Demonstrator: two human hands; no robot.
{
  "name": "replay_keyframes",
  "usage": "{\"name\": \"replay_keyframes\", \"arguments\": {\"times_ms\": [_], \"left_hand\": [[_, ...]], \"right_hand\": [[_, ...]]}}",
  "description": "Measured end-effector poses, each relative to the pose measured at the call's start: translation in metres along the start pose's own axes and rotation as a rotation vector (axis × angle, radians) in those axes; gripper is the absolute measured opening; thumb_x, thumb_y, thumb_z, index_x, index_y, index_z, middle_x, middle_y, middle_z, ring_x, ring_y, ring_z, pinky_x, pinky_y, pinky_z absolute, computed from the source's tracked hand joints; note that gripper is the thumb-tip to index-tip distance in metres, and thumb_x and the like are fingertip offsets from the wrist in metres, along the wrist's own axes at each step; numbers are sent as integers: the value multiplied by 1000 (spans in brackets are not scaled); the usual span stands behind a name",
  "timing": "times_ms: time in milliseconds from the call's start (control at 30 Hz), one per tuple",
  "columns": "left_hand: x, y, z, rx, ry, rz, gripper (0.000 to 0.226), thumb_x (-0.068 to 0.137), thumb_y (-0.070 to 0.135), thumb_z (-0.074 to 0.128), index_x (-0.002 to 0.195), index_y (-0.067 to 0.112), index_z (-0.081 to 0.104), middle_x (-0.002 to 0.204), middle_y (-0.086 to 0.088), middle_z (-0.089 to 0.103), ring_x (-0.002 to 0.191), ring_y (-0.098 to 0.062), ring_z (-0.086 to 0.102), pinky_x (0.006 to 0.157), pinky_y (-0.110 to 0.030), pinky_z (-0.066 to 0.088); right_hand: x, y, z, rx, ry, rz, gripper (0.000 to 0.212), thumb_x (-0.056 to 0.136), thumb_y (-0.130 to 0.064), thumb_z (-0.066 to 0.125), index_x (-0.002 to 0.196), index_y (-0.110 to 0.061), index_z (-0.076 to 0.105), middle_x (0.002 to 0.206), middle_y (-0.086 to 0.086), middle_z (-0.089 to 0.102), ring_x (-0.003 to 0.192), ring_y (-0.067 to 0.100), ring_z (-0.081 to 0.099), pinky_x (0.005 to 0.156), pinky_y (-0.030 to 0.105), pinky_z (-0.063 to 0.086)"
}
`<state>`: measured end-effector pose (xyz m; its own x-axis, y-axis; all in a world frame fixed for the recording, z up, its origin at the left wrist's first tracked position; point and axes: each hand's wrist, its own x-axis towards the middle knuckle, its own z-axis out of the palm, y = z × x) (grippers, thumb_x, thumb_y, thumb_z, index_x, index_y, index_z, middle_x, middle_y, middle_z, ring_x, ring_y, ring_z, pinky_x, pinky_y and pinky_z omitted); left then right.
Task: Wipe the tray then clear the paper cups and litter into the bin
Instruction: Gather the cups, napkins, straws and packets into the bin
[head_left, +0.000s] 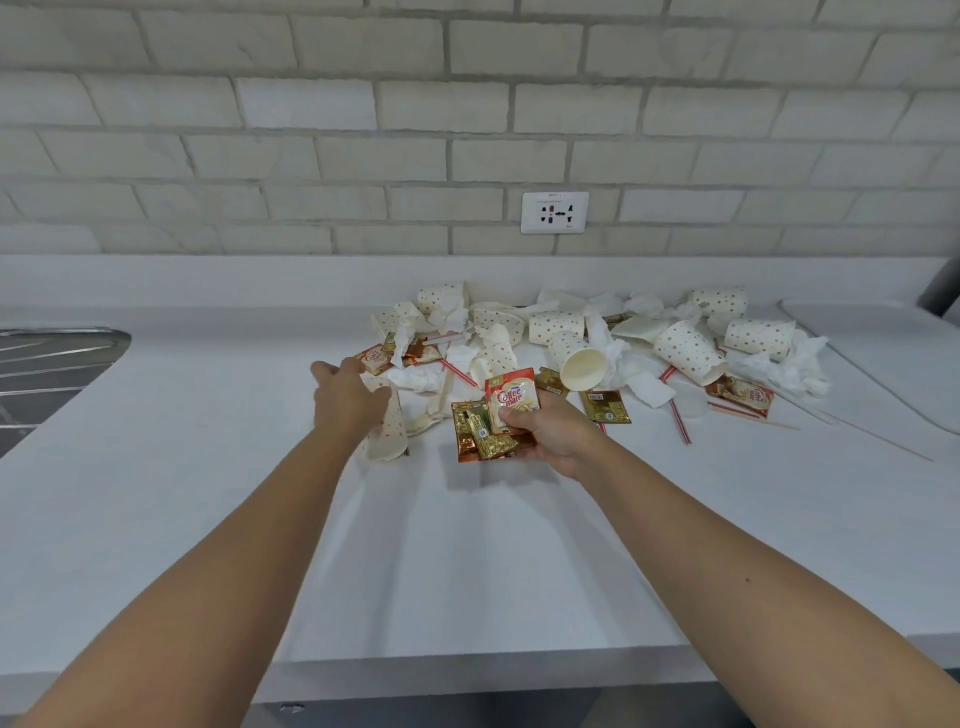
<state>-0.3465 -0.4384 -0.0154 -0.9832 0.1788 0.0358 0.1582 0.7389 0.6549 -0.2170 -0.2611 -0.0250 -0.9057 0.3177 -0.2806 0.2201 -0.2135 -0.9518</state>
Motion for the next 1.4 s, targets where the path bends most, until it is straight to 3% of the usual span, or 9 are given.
{"name": "replay_keyframes", "arguments": {"times_ms": [200,367,567,667,833,1033,1200,1300,1400], "left_hand": [[4,1,2,99,-152,14,47,91,18,56,135,6,43,137,-17,41,122,-33,46,96,-38,42],[-6,24,-5,123,-44,75,26,89,7,51,112,0,62,110,-18,63,88,-29,54,71,-33,44],[-45,90,1,135,-66,225,20,91,12,52,104,0,61,98,-15,62,80,-24,48,62,-28,37],[-76,125,16,59,-101,331,16,92,13,53,100,2,62,88,-10,58,76,-21,48,58,-26,35],[-126,177,53,-33,-212,456,14,91,17,55,91,5,62,81,-4,55,66,-17,50,47,-20,34],[-197,238,111,-90,-362,616,9,89,21,60,84,13,59,81,-3,54,71,-17,48,50,-22,35],[-263,278,156,-134,-513,716,9,88,20,61,84,12,59,83,0,53,80,-18,52,57,-23,39],[-302,292,183,-153,-629,763,8,89,18,60,82,14,57,88,0,54,86,-21,59,70,-29,47],[-336,296,211,-113,-745,810,7,90,17,59,83,14,56,93,-1,57,85,-16,56,67,-23,42]], "right_hand": [[-3,1,-17,9,29,-11,19,91,-1,56,106,-13,57,96,5,65,86,17,63,72,38,55],[-14,1,-38,7,66,-8,23,89,-2,59,112,-10,57,103,8,66,89,19,64,74,38,56],[-40,-5,-77,-75,126,-28,16,90,-4,59,103,-12,58,110,13,64,100,27,62,86,45,54],[-61,-11,-105,-115,187,-33,25,88,-4,60,113,-8,58,113,15,65,99,28,64,81,41,56],[-105,-20,-158,-173,302,-55,13,86,-5,62,95,-13,60,97,10,67,81,21,66,67,34,57],[-178,-30,-237,-388,505,-28,15,82,-8,61,96,-12,58,88,8,65,67,17,61,48,23,46],[-238,-21,-297,-536,645,81,12,82,-6,59,93,-10,55,80,4,62,64,13,58,50,21,43],[-270,-5,-331,-612,734,157,15,82,-8,59,96,-9,54,89,7,60,69,14,55,51,21,43],[-297,24,-360,-663,802,269,17,83,-11,59,98,-9,52,93,9,58,74,17,56,48,22,42]]}}
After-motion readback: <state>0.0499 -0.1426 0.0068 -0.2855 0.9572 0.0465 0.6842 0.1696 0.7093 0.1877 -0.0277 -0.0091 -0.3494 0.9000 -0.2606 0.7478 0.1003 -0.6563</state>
